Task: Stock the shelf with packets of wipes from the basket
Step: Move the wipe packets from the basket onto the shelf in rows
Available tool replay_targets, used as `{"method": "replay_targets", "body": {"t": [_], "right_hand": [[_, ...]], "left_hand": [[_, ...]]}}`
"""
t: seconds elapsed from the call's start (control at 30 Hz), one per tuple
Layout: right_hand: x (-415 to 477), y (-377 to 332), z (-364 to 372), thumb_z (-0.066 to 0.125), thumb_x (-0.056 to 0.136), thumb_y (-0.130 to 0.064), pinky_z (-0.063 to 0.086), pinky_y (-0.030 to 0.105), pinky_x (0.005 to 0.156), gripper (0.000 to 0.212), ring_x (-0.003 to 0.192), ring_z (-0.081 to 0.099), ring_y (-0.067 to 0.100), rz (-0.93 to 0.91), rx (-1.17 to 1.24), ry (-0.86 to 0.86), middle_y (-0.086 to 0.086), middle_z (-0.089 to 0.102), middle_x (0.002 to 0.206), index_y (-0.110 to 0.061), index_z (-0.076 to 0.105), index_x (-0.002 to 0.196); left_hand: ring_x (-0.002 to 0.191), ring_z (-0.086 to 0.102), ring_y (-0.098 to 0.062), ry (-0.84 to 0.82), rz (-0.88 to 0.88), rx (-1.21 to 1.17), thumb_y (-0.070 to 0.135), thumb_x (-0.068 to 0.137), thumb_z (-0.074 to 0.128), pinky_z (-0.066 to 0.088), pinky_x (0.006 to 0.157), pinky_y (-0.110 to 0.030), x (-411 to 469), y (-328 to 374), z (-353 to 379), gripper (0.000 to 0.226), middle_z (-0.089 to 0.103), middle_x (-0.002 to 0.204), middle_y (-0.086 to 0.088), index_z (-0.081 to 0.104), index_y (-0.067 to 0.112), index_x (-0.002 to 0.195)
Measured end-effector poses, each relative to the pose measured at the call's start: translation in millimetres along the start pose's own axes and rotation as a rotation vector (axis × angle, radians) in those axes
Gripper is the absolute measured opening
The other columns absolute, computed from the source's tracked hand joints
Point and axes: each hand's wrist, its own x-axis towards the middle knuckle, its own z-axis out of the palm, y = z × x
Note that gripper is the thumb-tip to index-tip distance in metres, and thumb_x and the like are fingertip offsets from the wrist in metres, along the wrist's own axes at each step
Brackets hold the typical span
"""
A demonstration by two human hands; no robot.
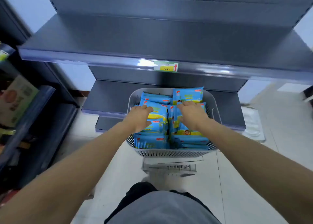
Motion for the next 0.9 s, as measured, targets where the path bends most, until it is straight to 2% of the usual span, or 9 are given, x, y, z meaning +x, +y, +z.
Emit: {"method": "replay_targets", "body": {"t": [0.13, 0.33, 0.47, 0.6, 0.7, 0.77, 0.8, 0.87, 0.9], "right_hand": [[13.0, -17.7, 14.7, 0.051, 0.093, -0.021, 0.035, 0.043, 0.098, 0.046, 0.124, 0.040, 0.033, -0.010, 0.063, -0.068, 0.013, 0.045, 0.136, -0.011, 0.039, 0.136], [38.8, -23.0, 31.3, 0.052, 0.093, -0.026, 0.032, 0.047, 0.103, 0.055, 0.130, 0.035, 0.034, 0.034, 0.152, -0.127, 0.012, 0.038, 0.144, -0.015, 0.032, 0.143], [54.0, -18.3, 39.4, 0.051, 0.094, -0.028, 0.035, 0.047, 0.102, 0.059, 0.131, 0.033, 0.034, 0.082, 0.283, -0.141, 0.011, 0.036, 0.146, -0.020, 0.025, 0.146], [69.2, -20.5, 44.3, 0.046, 0.097, -0.031, 0.033, 0.048, 0.105, 0.059, 0.134, 0.028, 0.037, 0.101, 0.376, -0.219, 0.011, 0.030, 0.149, -0.025, 0.018, 0.149], [77.5, -25.3, 47.1, 0.050, 0.095, -0.031, 0.035, 0.043, 0.105, 0.064, 0.132, 0.034, 0.037, 0.162, 0.491, -0.212, 0.014, 0.035, 0.148, -0.020, 0.018, 0.150], [80.9, -29.7, 47.1, 0.056, 0.093, -0.027, 0.038, 0.033, 0.099, 0.065, 0.131, 0.040, 0.031, 0.198, 0.626, -0.190, 0.012, 0.037, 0.147, -0.010, 0.024, 0.147], [82.0, -31.5, 47.2, 0.060, 0.091, -0.024, 0.040, 0.028, 0.092, 0.062, 0.128, 0.043, 0.027, 0.224, 0.696, -0.184, 0.009, 0.042, 0.144, -0.005, 0.030, 0.142], [83.9, -33.2, 48.5, 0.067, 0.086, -0.021, 0.038, 0.024, 0.074, 0.051, 0.111, 0.051, 0.025, 0.286, 0.777, -0.194, 0.010, 0.051, 0.123, -0.002, 0.041, 0.126], [84.0, -34.1, 48.8, 0.070, 0.084, -0.021, 0.036, 0.025, 0.066, 0.045, 0.098, 0.050, 0.025, 0.307, 0.787, -0.210, 0.009, 0.050, 0.111, -0.005, 0.043, 0.116]], "left_hand": [[0.113, 0.048, -0.031, -0.059, -0.004, 0.144, 0.026, 0.089, 0.055, 0.032, 0.098, -0.037, 3.5, -12.2, 14.5, 0.048, 0.051, 0.124, -0.010, 0.041, 0.013, 0.133], [0.116, 0.047, -0.030, -0.020, 0.111, 0.317, 0.018, 0.087, 0.051, 0.019, 0.111, -0.037, 13.4, -30.9, 34.3, 0.044, 0.049, 0.127, -0.011, 0.043, 0.010, 0.130], [0.107, 0.054, -0.028, -0.036, 0.123, 0.350, 0.021, 0.081, 0.060, 0.014, 0.113, -0.039, 23.9, -35.7, 35.2, 0.037, 0.060, 0.112, -0.008, 0.051, 0.010, 0.115], [0.100, 0.057, -0.025, -0.060, 0.179, 0.418, 0.016, 0.077, 0.059, 0.017, 0.112, -0.038, 30.0, -40.6, 31.6, 0.029, 0.064, 0.102, -0.003, 0.056, 0.013, 0.106], [0.099, 0.056, -0.025, -0.114, 0.201, 0.366, 0.019, 0.077, 0.061, 0.018, 0.112, -0.038, 34.2, -42.9, 25.0, 0.019, 0.064, 0.097, -0.003, 0.059, 0.015, 0.096], [0.095, 0.056, -0.025, -0.125, 0.197, 0.282, 0.017, 0.076, 0.060, 0.016, 0.112, -0.037, 34.5, -45.3, 19.3, 0.011, 0.064, 0.092, -0.004, 0.056, 0.016, 0.086], [0.094, 0.056, -0.025, -0.117, 0.191, 0.237, 0.015, 0.075, 0.060, 0.015, 0.111, -0.035, 33.9, -47.0, 16.1, 0.010, 0.063, 0.091, -0.005, 0.053, 0.017, 0.083], [0.091, 0.056, -0.026, -0.105, 0.185, 0.167, 0.013, 0.075, 0.058, 0.016, 0.110, -0.032, 31.1, -50.1, 7.9, 0.014, 0.063, 0.090, -0.006, 0.048, 0.018, 0.084], [0.089, 0.055, -0.027, -0.101, 0.189, 0.132, 0.013, 0.075, 0.058, 0.019, 0.109, -0.030, 29.4, -51.4, 3.4, 0.017, 0.062, 0.087, -0.005, 0.045, 0.019, 0.084]]}}
